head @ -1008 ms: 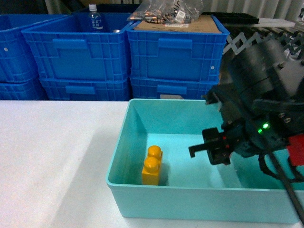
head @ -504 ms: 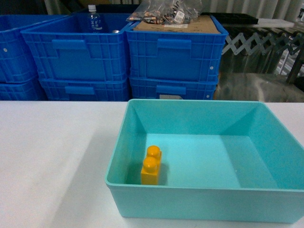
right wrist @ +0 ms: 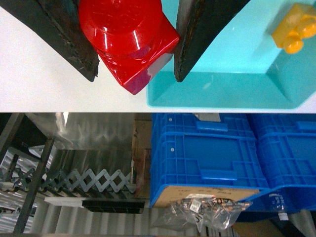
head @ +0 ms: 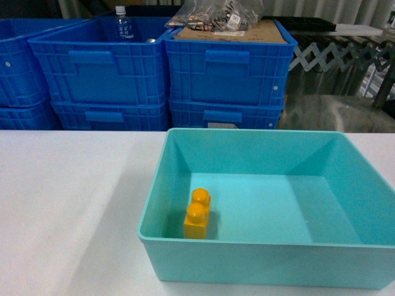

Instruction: Pick red block from blue box to shelf

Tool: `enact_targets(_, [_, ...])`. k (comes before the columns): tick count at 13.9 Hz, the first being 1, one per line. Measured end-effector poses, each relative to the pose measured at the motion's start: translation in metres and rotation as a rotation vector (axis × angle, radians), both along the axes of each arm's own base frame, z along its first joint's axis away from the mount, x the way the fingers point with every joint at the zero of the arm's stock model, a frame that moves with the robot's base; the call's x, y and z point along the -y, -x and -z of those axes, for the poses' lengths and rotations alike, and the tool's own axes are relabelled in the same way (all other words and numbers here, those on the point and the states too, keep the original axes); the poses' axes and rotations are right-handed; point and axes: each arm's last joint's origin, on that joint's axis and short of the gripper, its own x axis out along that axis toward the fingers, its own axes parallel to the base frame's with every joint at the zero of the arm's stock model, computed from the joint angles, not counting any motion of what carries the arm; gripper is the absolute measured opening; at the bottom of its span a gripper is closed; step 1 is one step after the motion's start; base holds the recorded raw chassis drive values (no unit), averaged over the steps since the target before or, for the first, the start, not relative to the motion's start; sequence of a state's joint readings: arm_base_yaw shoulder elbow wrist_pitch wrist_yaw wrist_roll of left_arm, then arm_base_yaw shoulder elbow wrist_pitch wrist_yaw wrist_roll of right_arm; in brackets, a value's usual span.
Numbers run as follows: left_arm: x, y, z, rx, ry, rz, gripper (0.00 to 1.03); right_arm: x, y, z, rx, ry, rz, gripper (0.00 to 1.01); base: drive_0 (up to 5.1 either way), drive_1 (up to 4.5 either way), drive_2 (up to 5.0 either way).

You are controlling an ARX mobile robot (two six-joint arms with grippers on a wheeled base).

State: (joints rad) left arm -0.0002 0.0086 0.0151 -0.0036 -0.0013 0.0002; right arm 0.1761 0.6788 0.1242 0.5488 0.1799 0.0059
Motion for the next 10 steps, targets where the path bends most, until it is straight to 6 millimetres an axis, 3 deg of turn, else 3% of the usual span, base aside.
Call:
enact_targets(6, [0.0,0.0,0.0,0.0,0.0,0.001,0.98,0.021,0.019,0.013,-0.003,0.002,0.002,0.39,0.0,0.0,0.0])
enact_targets(10, [0.0,0.0,0.0,0.0,0.0,0.0,0.98,0.021,0.027,0.022,0.006,0.002,-0.004,0.39,0.0,0.0,0.0])
